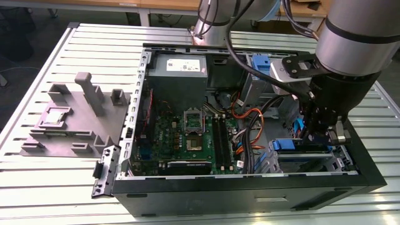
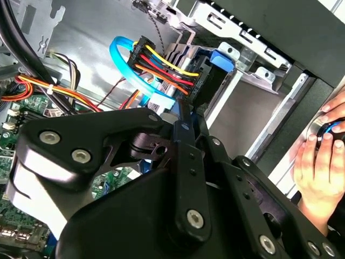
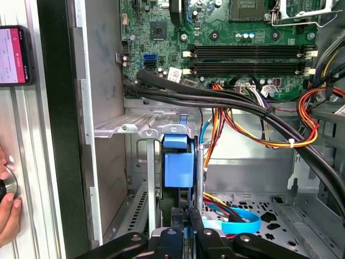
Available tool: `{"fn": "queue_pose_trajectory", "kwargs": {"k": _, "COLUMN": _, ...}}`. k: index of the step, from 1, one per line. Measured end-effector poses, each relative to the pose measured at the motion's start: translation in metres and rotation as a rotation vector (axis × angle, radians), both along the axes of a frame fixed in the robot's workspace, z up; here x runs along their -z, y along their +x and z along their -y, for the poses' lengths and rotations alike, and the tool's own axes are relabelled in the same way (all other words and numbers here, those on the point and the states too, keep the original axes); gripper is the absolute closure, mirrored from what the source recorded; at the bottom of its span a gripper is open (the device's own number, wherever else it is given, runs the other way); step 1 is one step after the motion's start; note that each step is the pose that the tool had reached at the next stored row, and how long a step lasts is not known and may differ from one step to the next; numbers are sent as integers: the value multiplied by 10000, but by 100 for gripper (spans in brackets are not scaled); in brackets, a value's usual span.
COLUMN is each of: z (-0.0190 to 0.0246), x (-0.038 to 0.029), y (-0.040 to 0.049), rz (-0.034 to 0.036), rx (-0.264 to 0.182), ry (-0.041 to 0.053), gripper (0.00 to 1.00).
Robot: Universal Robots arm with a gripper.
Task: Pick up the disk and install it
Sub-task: 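Insert the second disk wire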
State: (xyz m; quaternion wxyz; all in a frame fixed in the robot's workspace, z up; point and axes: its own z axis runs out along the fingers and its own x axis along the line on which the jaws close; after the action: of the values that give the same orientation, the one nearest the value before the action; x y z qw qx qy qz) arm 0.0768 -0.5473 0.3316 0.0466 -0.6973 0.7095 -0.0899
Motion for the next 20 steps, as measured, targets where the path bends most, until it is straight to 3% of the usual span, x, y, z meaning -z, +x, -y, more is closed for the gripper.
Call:
{"fn": "queue_pose_trajectory", "kwargs": {"k": 8, "z": 0, "x": -17, "y": -1, "rz": 1, "rx": -1, "ry": 55, "gripper": 84}}
{"fn": "queue_pose_trajectory", "kwargs": {"k": 10, "z": 0, "x": -17, "y": -2, "rz": 1, "rx": 0, "ry": 122, "gripper": 84}}
{"fn": "queue_pose_trajectory", "kwargs": {"k": 13, "z": 2, "x": -15, "y": -1, "rz": 1, "rx": 0, "ry": 376, "gripper": 84}}
{"fn": "queue_pose_trajectory", "kwargs": {"k": 15, "z": 7, "x": -13, "y": -1, "rz": 2, "rx": 0, "ry": 420, "gripper": 84}}
{"fn": "queue_pose_trajectory", "kwargs": {"k": 20, "z": 26, "x": 0, "y": -1, "rz": 1, "rx": -1, "ry": 430, "gripper": 84}}
